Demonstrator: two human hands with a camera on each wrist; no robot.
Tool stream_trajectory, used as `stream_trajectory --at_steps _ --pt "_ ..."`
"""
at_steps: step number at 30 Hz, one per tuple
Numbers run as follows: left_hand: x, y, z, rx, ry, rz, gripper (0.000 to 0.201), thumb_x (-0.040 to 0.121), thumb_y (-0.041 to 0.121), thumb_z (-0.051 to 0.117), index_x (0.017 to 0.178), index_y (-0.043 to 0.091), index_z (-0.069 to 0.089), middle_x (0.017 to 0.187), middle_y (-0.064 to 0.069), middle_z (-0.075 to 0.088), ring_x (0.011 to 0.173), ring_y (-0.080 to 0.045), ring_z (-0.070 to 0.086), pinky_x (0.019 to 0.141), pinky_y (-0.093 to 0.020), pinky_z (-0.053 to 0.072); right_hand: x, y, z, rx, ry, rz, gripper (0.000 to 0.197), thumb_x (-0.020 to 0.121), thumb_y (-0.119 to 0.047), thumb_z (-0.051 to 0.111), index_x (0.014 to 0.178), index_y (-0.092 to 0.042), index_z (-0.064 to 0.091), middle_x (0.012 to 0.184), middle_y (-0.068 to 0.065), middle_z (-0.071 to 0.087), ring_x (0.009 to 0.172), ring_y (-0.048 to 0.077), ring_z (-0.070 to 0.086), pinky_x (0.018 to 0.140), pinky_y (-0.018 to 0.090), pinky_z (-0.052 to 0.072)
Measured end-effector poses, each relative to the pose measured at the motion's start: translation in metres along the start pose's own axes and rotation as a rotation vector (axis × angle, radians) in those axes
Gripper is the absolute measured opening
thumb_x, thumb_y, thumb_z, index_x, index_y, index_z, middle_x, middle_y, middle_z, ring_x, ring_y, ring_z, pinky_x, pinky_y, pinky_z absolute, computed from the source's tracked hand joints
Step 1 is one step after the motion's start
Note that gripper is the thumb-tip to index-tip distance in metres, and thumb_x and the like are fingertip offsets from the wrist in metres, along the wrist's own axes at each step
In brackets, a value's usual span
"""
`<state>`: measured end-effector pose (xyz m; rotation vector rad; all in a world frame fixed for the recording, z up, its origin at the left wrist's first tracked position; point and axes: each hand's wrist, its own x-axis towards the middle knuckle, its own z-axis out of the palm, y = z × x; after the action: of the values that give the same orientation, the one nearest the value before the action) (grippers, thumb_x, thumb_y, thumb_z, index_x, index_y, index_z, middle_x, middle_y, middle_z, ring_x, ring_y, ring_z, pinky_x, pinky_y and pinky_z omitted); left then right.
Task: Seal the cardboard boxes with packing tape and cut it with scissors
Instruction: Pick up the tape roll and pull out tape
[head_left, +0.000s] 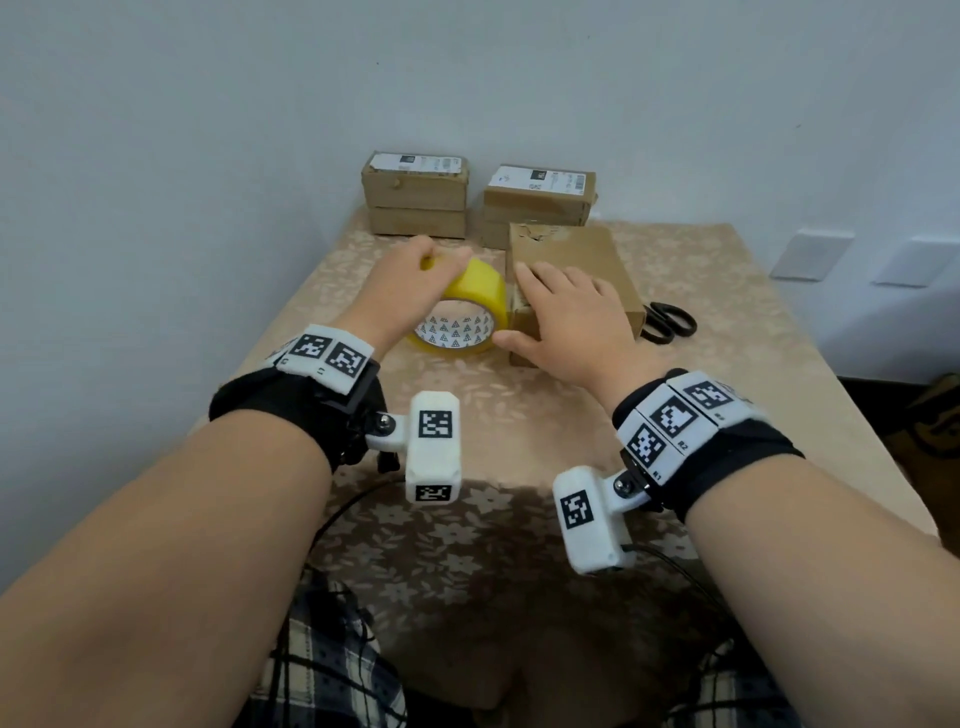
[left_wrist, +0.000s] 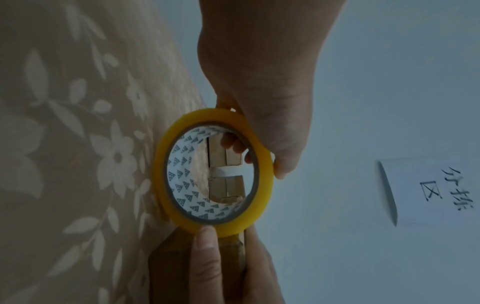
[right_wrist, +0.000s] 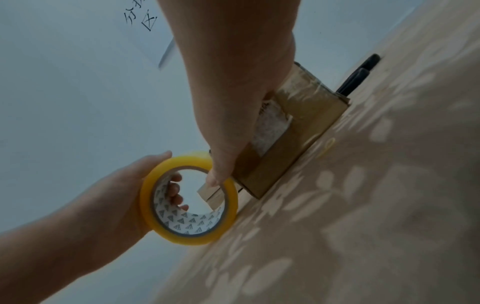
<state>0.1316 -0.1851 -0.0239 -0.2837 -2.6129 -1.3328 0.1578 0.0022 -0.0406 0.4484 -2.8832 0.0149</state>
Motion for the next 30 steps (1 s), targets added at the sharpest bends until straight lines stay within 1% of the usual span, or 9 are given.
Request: stream_trajectory --at_steps 3,7,13,15,19,21,23,26,30 --pt "-0.001 0.002 0.003 -0.056 0.000 -0.011 0.033 0.092 0.045 0.052 0.078 0.015 0.047 0.076 -0.001 0.047 0.070 -0.015 0.045 0.064 -0.031 0.035 0.003 -0.001 0.002 -0.002 0.026 0.002 0.073 0.093 -0.055 0.044 0.152 -0.019 0.019 0.154 0.001 0.029 0.139 0.024 0.028 0.110 0.043 0.023" --pt "0.002 0.015 0.004 0.056 0.053 0.035 0.033 0.090 0.042 0.053 0.074 0.014 0.045 0.066 0.003 0.040 0.064 -0.016 0.039 0.059 -0.032 0.031 0.005 0.001 0.004 0.011 -0.036 0.008 0.073 0.095 -0.050 0.040 0.154 -0.021 0.007 0.161 0.002 0.010 0.147 0.022 0.012 0.119 0.042 0.009" --pt "0.012 0.025 -0.002 0.450 -0.012 0.027 0.032 0.083 0.036 0.055 0.061 0.015 0.043 0.057 0.001 0.040 0.058 -0.018 0.041 0.050 -0.029 0.028 -0.001 0.018 -0.001 0.012 -0.080 -0.008 0.071 0.096 -0.050 0.040 0.153 -0.030 0.004 0.161 -0.002 0.009 0.147 0.019 0.012 0.119 0.041 0.009" --pt "0.011 0.022 -0.003 0.591 -0.052 0.018 0.025 0.079 0.032 0.055 0.063 0.013 0.049 0.057 0.001 0.043 0.060 -0.021 0.044 0.052 -0.028 0.031 -0.003 0.023 -0.003 0.007 -0.098 -0.012 0.071 0.096 -0.051 0.041 0.153 -0.030 0.004 0.161 -0.003 0.008 0.148 0.018 0.011 0.119 0.041 0.009" --pt "0.009 0.020 0.001 0.650 -0.045 0.058 0.024 0.080 0.032 0.053 0.069 0.011 0.053 0.062 -0.002 0.049 0.062 -0.022 0.048 0.052 -0.027 0.032 -0.005 0.025 -0.003 0.015 -0.120 -0.014 0.075 0.093 -0.060 0.036 0.154 -0.030 0.004 0.161 -0.003 0.006 0.148 0.017 0.009 0.119 0.042 0.007" --pt "0.008 0.021 0.002 0.695 -0.046 0.079 0.025 0.083 0.034 0.051 0.074 0.011 0.055 0.064 -0.001 0.050 0.065 -0.022 0.049 0.050 -0.026 0.030 -0.005 0.024 -0.005 0.092 -0.142 0.018 0.079 0.090 -0.071 0.020 0.154 -0.028 0.007 0.161 -0.004 0.007 0.148 0.015 0.008 0.119 0.042 0.006" --pt "0.009 0.022 0.003 0.747 -0.062 0.077 0.026 0.085 0.036 0.050 0.078 0.012 0.056 0.065 0.001 0.049 0.069 -0.023 0.050 0.051 -0.027 0.030 -0.005 0.022 -0.007 0.221 -0.142 0.085 0.077 0.091 -0.068 0.006 0.154 -0.024 0.012 0.161 -0.004 0.010 0.147 0.013 0.009 0.119 0.040 0.004" --pt "0.011 0.026 0.005 0.842 -0.100 0.055 0.027 0.085 0.037 0.051 0.078 0.012 0.056 0.065 0.000 0.048 0.073 -0.025 0.052 0.057 -0.029 0.033 0.000 0.016 -0.008 0.358 -0.076 0.183 0.063 0.101 -0.051 0.005 0.152 -0.020 0.023 0.159 -0.001 0.018 0.146 0.014 0.015 0.118 0.037 0.005" --pt "0.011 0.030 0.012 0.949 -0.125 0.045 0.032 0.087 0.036 0.051 0.062 0.016 0.043 0.064 -0.001 0.045 0.075 -0.027 0.051 0.068 -0.032 0.036 0.007 0.010 -0.006 0.278 -0.032 0.218 0.051 0.104 -0.040 0.013 0.136 -0.016 0.045 0.148 0.004 0.039 0.139 0.022 0.030 0.113 0.041 0.016"
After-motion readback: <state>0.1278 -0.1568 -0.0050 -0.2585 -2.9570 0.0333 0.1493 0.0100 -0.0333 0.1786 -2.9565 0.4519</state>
